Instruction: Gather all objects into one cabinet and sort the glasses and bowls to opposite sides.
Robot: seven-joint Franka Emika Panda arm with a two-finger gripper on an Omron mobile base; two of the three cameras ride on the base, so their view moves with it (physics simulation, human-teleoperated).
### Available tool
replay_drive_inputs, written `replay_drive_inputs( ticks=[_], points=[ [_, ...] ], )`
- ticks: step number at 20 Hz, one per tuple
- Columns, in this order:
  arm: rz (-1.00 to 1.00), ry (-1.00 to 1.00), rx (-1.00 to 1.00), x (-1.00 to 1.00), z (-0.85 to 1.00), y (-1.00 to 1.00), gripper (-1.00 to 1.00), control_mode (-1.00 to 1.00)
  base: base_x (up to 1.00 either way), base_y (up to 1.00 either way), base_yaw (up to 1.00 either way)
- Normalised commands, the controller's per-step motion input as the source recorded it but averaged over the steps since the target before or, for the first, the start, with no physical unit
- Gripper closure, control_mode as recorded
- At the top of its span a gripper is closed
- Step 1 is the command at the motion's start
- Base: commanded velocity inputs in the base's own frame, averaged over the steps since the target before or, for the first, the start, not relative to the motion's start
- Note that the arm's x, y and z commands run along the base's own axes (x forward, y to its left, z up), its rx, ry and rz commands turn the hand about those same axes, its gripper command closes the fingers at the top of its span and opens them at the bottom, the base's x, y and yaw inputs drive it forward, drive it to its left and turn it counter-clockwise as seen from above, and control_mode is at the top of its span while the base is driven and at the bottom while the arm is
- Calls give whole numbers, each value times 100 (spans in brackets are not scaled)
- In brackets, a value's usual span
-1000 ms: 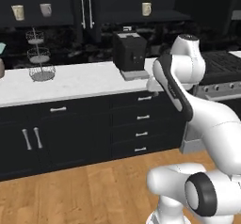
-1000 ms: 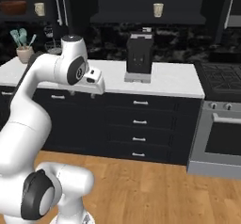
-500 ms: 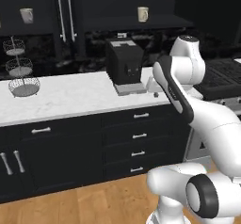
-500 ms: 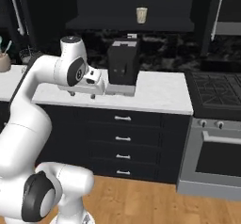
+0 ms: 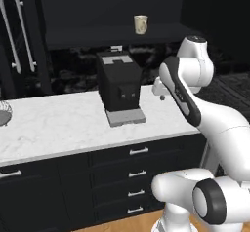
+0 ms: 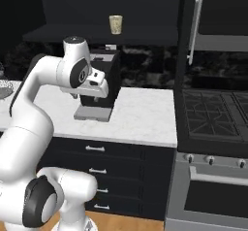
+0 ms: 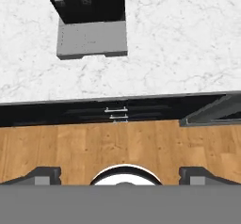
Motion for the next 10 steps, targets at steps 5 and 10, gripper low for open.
replay_drive_inputs(
  ticks=[5, 10],
  points=[
    [0, 0, 0, 0, 0, 0, -100, 100, 94, -5, -1],
    [0, 0, 0, 0, 0, 0, -100, 100, 100, -9, -3]
  ],
)
